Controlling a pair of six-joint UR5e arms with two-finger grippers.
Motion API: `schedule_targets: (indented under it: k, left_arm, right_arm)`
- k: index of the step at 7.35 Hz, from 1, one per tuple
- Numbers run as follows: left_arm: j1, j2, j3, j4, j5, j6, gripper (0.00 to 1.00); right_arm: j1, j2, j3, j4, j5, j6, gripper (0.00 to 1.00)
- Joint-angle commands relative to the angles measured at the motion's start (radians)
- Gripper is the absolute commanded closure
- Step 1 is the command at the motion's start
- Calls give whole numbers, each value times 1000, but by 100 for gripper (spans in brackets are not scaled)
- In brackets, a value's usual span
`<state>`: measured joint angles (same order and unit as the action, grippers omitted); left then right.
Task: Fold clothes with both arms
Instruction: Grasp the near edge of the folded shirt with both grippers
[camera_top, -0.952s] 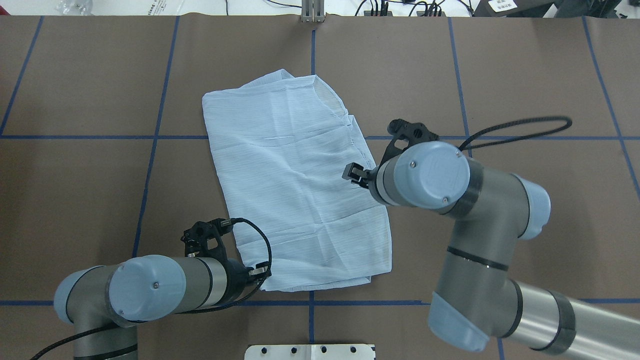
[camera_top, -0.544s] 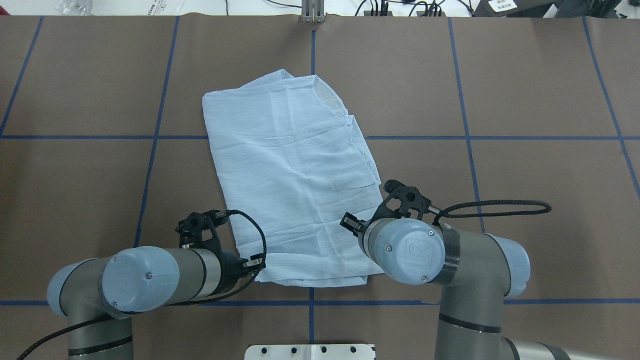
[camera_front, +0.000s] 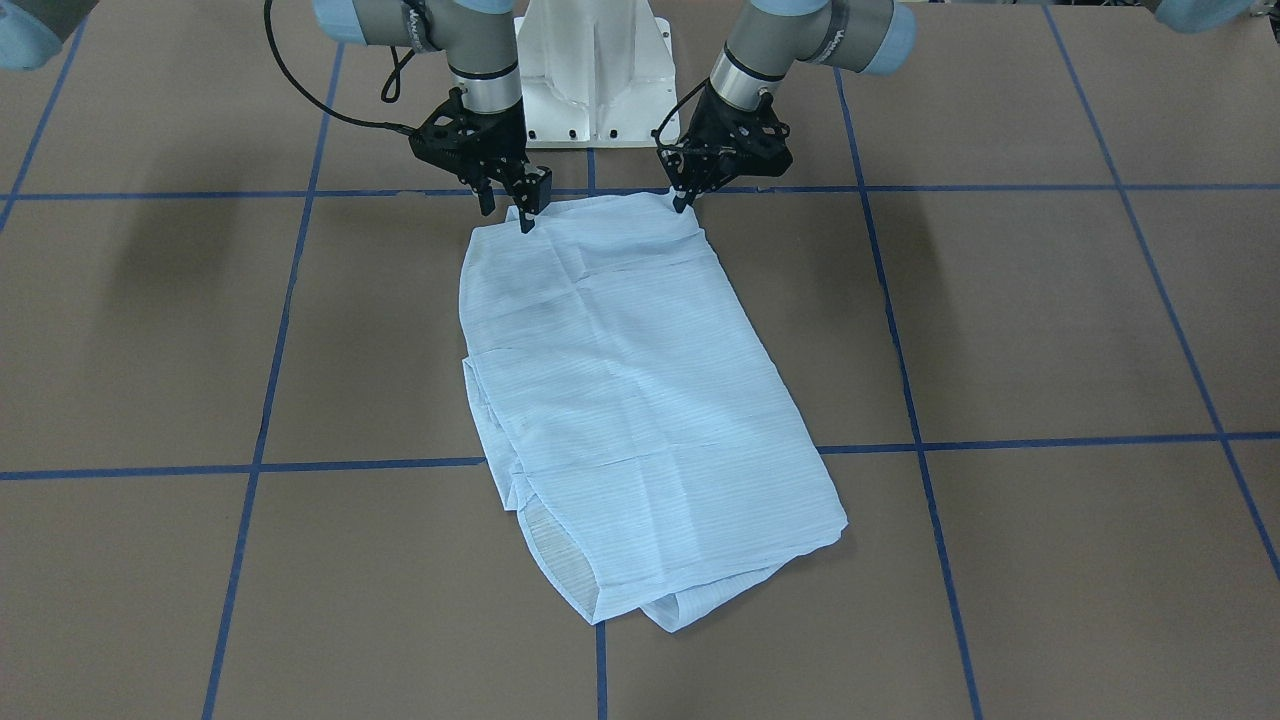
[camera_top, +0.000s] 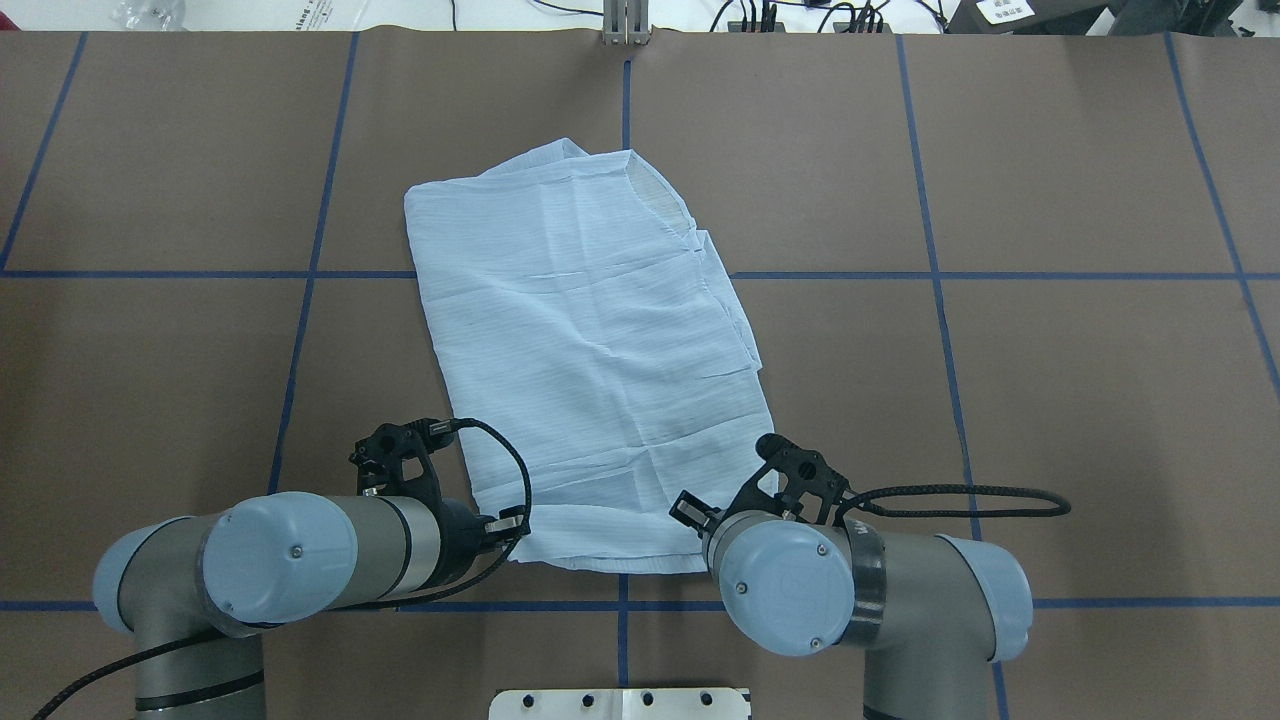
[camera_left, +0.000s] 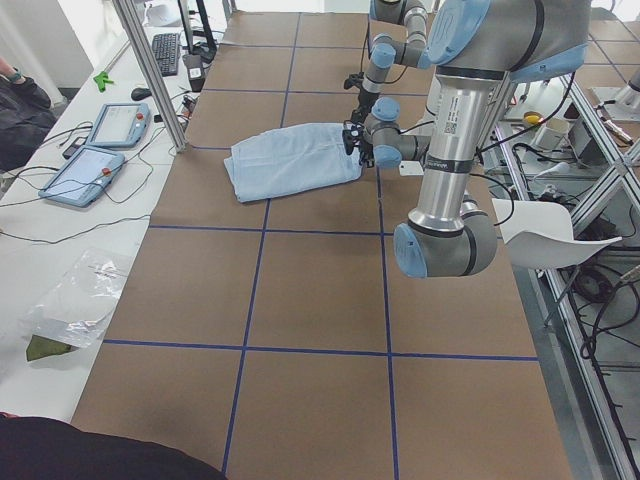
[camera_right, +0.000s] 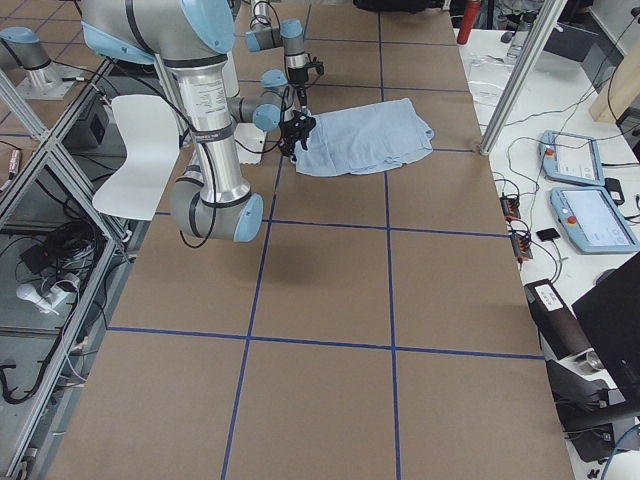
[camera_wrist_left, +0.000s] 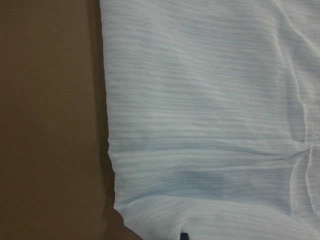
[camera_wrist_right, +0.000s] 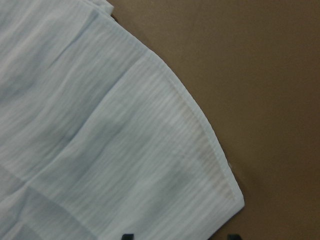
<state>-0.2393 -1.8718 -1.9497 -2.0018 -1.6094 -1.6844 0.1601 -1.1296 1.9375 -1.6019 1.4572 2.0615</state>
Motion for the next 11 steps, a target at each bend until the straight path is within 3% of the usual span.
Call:
schedule_targets:
  k: [1,5,7,11]
  left_arm:
    - [0,5,-2,-2,0,-4,100]
    - [1,5,-6,-2,2,-8,100]
    - [1,6,-6,-2,2,-8,100]
    - [3,5,-6,-2,2,-8,100]
  right_arm:
    - [-53,-4,-9,-7,-40,57,30]
    - [-62,5,-46,-7,-64,92,34]
    - [-62,17,-45,-7,-67,108,42]
    - [-42,17,-34,-6,-86,137,36]
